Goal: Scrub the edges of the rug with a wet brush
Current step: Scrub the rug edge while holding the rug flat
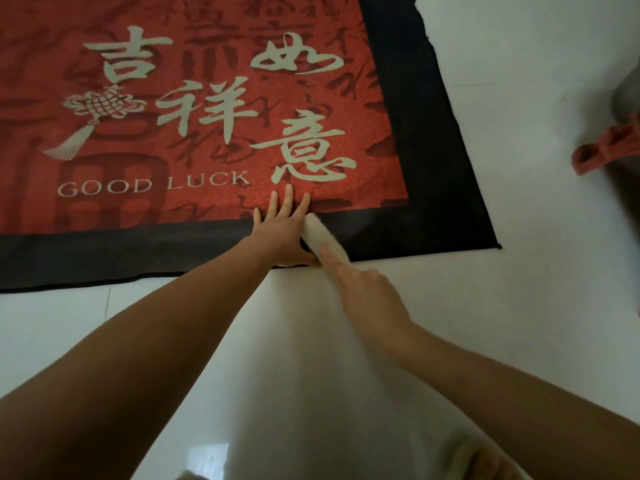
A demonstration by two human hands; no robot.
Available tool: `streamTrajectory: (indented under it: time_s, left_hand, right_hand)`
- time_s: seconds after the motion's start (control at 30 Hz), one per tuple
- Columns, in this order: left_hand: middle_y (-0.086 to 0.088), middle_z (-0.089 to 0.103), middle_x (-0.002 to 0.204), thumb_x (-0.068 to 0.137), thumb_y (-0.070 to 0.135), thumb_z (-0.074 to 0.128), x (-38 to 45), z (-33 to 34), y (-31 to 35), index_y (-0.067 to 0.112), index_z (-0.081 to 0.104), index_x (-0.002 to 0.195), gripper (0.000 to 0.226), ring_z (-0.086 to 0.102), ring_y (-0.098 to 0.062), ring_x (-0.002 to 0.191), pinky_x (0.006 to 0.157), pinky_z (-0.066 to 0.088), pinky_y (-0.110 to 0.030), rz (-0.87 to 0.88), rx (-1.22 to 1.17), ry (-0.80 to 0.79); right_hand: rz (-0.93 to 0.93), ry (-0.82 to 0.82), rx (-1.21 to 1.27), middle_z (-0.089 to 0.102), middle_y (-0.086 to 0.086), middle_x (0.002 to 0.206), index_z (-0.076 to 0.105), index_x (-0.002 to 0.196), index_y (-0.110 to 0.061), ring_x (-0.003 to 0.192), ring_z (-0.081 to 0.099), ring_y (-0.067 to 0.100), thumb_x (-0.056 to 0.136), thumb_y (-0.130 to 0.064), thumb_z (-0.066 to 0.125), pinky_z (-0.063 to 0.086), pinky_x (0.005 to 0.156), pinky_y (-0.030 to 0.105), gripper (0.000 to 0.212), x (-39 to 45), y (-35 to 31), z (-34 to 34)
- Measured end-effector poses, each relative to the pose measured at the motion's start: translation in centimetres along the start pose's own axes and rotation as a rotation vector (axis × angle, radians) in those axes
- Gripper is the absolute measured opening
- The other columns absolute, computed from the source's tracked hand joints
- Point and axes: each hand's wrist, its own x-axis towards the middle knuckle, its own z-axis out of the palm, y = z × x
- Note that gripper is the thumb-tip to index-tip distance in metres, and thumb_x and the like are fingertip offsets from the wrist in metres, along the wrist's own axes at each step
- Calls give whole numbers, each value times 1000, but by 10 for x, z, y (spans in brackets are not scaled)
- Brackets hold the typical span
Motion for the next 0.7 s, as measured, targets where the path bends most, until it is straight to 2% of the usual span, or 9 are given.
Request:
streamTrajectory:
  time_s: [0.07,0.13,0.2,0.3,0.4,0.47,0.53,0.6,0.7]
  left_hand:
    - [-7,-31,158,74,64,72,-1,0,-4,25,-19,153,127,-26,-32,145,117,-6,-56,8,0,15]
    - [-5,-31,158,73,65,72,-2,1,-5,26,-19,153,128,-26,-31,146,117,-7,-55,6,-14,23]
    - [-5,-31,158,73,65,73,-2,-1,-4,26,-19,153,128,-26,-30,146,118,-6,-55,3,-13,22]
    - [-5,-30,159,75,61,73,0,-3,-4,24,-19,153,126,-24,-30,147,118,-4,-54,4,-31,16]
    - [-5,-26,160,81,53,72,1,-7,-12,20,-16,154,120,-20,-28,148,120,-1,-49,37,-35,20]
    - [-6,-25,161,81,51,73,-1,-9,-20,18,-14,155,119,-18,-26,149,120,1,-46,68,-34,18]
    - [-7,-24,161,79,51,74,-4,-10,-26,18,-13,155,121,-17,-25,149,121,4,-45,85,-17,28]
    - [-5,-24,161,78,54,75,-10,-9,-30,18,-13,155,122,-17,-24,149,121,11,-45,83,-26,31]
    - [-3,-26,160,77,56,74,-12,-9,-31,20,-13,155,123,-18,-22,149,121,16,-45,63,-45,32]
  right_hand:
    - [-128,-27,-102,60,11,92,-2,149,-48,78,61,28,98,-10,37,46,68,39,75,5,10,-6]
    - [-137,-53,-283,60,11,96,0,150,-48,86,64,30,99,-12,34,46,70,39,71,23,32,-30]
    - [-128,-55,-367,54,9,91,5,151,-45,83,60,28,98,-9,32,40,65,37,69,33,35,-51]
    - [-47,8,-281,57,11,100,12,152,-41,90,60,29,98,-7,32,38,67,36,67,41,11,-48]
    - [168,103,25,61,13,108,13,151,-43,94,61,29,101,-12,34,47,74,39,62,34,-13,-12]
    - [184,137,195,63,11,104,11,150,-46,89,61,26,101,-14,36,52,77,39,63,15,-36,16]
    - [71,111,173,63,10,97,8,150,-48,84,63,26,100,-11,37,54,78,41,69,1,-42,26]
    - [27,55,3,63,13,97,14,150,-45,88,63,31,99,-11,37,53,77,43,66,5,-22,13]
    - [306,208,-27,64,22,102,38,147,-29,93,61,40,99,-10,38,49,75,44,52,27,30,-26]
